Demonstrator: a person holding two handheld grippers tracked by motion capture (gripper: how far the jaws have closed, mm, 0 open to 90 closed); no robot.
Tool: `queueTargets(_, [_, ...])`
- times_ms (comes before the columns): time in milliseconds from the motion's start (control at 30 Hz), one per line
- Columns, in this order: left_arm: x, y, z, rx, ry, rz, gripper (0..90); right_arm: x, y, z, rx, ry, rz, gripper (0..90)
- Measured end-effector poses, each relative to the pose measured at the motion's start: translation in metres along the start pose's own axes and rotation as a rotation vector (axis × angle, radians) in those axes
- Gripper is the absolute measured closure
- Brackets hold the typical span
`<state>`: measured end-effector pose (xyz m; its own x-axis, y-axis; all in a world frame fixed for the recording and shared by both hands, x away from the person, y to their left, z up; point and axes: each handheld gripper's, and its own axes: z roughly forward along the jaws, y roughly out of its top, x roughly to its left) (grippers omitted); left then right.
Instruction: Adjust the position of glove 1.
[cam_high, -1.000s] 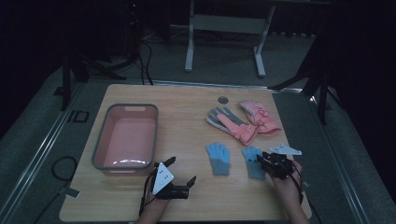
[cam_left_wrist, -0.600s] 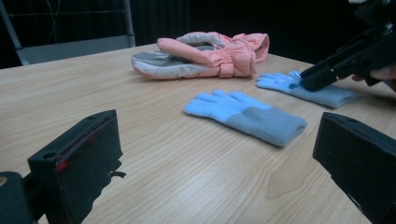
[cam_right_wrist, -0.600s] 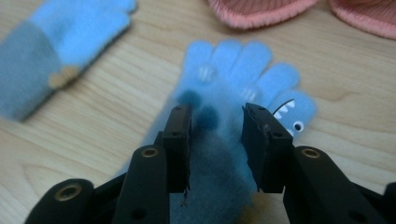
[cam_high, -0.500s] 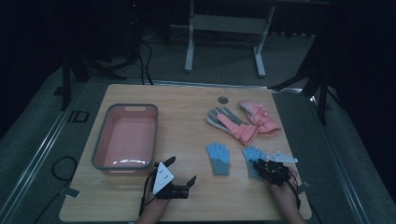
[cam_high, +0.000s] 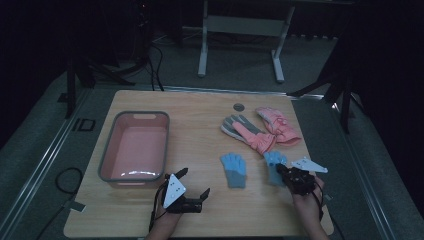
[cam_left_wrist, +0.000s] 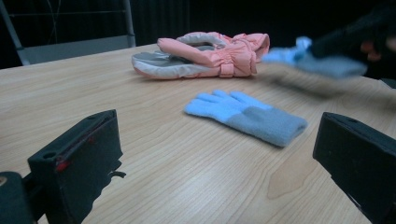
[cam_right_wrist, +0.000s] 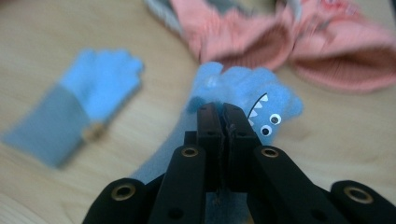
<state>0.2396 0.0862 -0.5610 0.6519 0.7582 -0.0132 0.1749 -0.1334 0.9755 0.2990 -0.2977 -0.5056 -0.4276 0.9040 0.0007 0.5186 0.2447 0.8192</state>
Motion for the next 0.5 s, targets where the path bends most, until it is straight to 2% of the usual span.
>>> queueTargets(100, [0.000, 0.000, 0.000, 0.001, 0.000, -0.001, 1.3, 0.006, 0.018, -0.009, -0.037, 0.015, 0.005, 86.9])
queueTargets(133, [0.000, 0.000, 0.000, 0.001, 0.000, -0.001, 1.3, 0.006, 0.018, -0.009, -0.037, 0.015, 0.005, 86.9])
queueTargets(233, [0.000, 0.000, 0.000, -0.001, -0.001, -0.005, 1.3, 0.023, 0.036, -0.014, -0.060, 0.034, -0.023, 86.9])
queueTargets(300, [0.000, 0.000, 0.000, -0.001, 0.000, -0.004, 1.3, 0.035, 0.043, -0.012, -0.069, 0.042, -0.042, 86.9])
queueTargets(500, [0.001, 0.000, 0.000, -0.004, -0.002, -0.010, 1.3, 0.068, 0.053, 0.006, -0.061, 0.124, -0.065, 86.9])
